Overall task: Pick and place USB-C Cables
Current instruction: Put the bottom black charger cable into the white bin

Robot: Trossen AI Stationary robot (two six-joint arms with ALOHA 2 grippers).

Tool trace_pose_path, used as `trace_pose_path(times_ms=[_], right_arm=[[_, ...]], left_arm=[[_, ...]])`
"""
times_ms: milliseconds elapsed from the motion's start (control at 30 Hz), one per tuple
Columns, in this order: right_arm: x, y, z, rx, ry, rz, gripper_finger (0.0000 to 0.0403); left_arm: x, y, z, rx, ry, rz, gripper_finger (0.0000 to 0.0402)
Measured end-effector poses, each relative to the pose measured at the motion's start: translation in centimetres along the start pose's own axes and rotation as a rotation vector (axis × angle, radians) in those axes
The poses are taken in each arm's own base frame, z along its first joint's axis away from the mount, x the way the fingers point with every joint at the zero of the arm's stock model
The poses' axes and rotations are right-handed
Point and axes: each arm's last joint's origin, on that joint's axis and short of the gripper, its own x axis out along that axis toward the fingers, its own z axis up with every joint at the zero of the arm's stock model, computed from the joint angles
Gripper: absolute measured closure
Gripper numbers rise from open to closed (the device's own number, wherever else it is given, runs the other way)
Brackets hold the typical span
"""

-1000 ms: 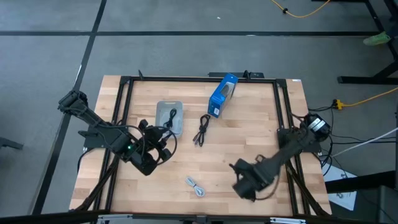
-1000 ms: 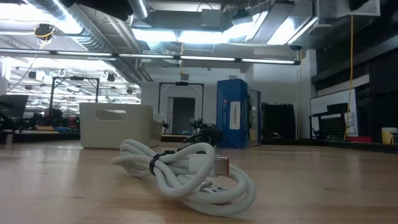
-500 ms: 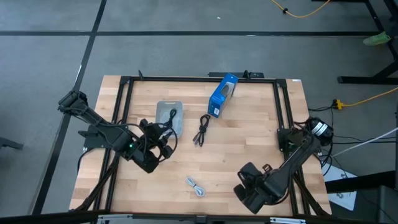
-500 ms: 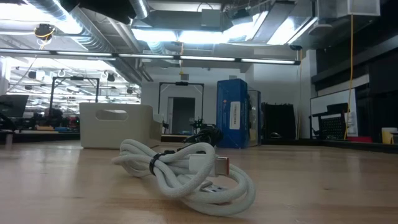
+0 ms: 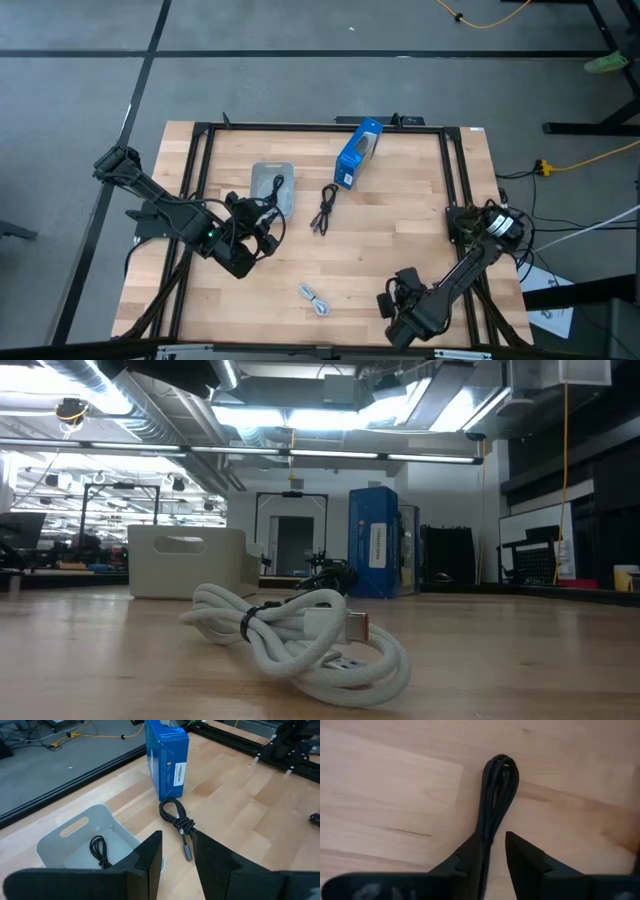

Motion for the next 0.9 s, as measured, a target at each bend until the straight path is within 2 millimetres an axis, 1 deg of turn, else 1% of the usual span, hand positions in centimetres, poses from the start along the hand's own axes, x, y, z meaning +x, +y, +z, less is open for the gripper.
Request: trace_pose_path(times_ms=[267, 433, 700, 900], right_arm=[[0.1, -0.1, -0.7, 0.044, 0.003, 0.022, 0.0312], [0.9, 0.1, -1.0, 0.063, -0.010, 0.007, 0.0312], [3.2, 0.9, -2.0, 0.084, -0.034, -0.031, 0.0311], [4.4, 1.2, -2.4, 0.079, -0.047, -0.081, 0.0310]], left_arm=[[0.0, 0.0, 0.0, 0.000, 0.006, -0.003, 0.0298], [0.0, 0.0, 0.0, 0.000, 0.007, -0.003, 0.0298], [0.0, 0.0, 0.0, 0.000, 0.007, -0.003, 0.0298], [0.0, 0.0, 0.0, -0.001, 0.007, -0.004, 0.0298]])
